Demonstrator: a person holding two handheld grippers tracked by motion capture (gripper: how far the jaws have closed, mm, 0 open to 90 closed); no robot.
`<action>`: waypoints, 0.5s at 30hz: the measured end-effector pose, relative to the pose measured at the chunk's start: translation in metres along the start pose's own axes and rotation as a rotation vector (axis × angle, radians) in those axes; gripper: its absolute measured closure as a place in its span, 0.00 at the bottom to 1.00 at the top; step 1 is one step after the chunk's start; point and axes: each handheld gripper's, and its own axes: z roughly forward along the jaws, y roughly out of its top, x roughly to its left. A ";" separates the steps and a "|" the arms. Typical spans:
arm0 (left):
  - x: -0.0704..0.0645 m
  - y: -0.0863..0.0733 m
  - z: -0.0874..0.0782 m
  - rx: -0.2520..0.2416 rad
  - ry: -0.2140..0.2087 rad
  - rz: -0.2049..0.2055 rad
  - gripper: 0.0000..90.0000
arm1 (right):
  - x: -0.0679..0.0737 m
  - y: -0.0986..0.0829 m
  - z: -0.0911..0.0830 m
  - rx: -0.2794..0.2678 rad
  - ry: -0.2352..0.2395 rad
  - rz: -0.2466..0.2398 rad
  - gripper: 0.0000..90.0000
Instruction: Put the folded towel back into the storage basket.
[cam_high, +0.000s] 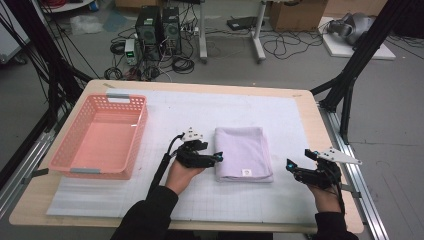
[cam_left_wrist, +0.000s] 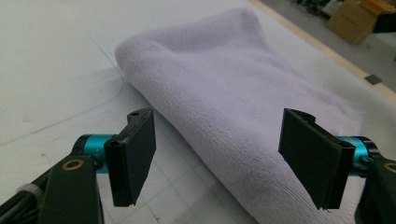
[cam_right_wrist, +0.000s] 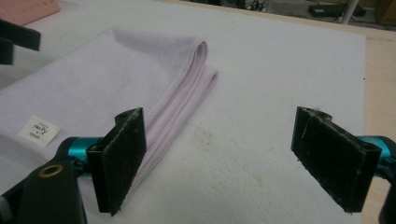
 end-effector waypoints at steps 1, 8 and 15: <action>0.000 0.000 0.005 0.013 0.009 -0.011 0.32 | 0.000 0.000 0.000 -0.003 0.002 -0.001 0.19; 0.001 0.001 0.022 0.064 0.015 -0.066 0.36 | 0.002 0.000 0.001 0.005 0.008 -0.009 0.19; -0.002 -0.004 0.034 0.114 -0.016 -0.085 0.48 | 0.002 0.000 0.002 0.008 0.007 -0.005 0.19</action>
